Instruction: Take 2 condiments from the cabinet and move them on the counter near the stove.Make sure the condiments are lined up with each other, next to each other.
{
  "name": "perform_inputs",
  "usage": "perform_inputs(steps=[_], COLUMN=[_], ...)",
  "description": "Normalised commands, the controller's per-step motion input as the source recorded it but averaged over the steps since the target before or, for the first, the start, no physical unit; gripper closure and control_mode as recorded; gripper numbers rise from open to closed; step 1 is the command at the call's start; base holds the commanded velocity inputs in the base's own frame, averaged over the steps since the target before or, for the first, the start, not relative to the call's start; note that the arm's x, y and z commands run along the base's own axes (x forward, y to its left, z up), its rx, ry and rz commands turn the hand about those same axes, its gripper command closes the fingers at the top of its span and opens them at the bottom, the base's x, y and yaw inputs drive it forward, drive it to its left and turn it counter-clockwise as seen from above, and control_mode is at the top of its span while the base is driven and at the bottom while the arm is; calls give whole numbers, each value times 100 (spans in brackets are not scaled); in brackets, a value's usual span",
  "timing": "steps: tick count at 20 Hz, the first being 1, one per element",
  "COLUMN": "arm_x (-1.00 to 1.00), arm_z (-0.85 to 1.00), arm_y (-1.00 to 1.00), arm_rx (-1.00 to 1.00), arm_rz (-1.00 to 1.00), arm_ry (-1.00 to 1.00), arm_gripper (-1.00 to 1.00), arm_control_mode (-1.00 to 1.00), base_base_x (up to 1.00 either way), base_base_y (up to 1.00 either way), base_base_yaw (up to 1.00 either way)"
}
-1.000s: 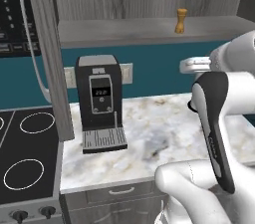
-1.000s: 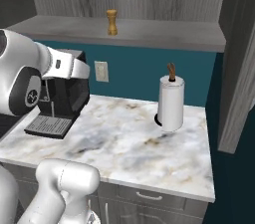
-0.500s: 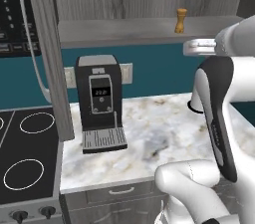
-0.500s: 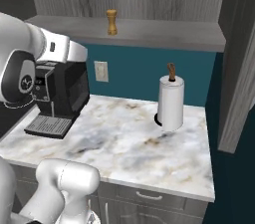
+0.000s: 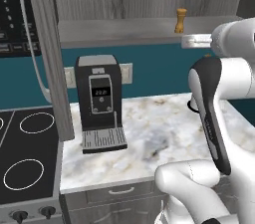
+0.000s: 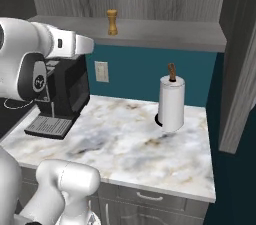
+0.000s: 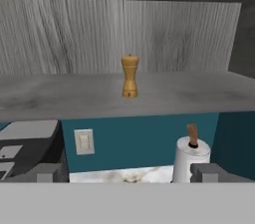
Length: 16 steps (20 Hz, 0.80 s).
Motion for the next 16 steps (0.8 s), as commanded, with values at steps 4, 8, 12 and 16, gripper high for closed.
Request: perform_inputs(steps=[4,8,12,16], arm_x=[14,37,55,54], arm_z=[41,21,0,0], arm_y=[-4,0,0,-9], arm_rx=[0,0,0,-1], arm_rz=[-3,-2,0,-1], arm_ry=[6,8,3,0], arm_gripper=[-100,-100,-100,-100], arm_control_mode=[-100,-100,-100,-100], base_base_x=[0,0,0,0], base_base_y=[0,0,0,0], base_base_yaw=[0,0,0,0])
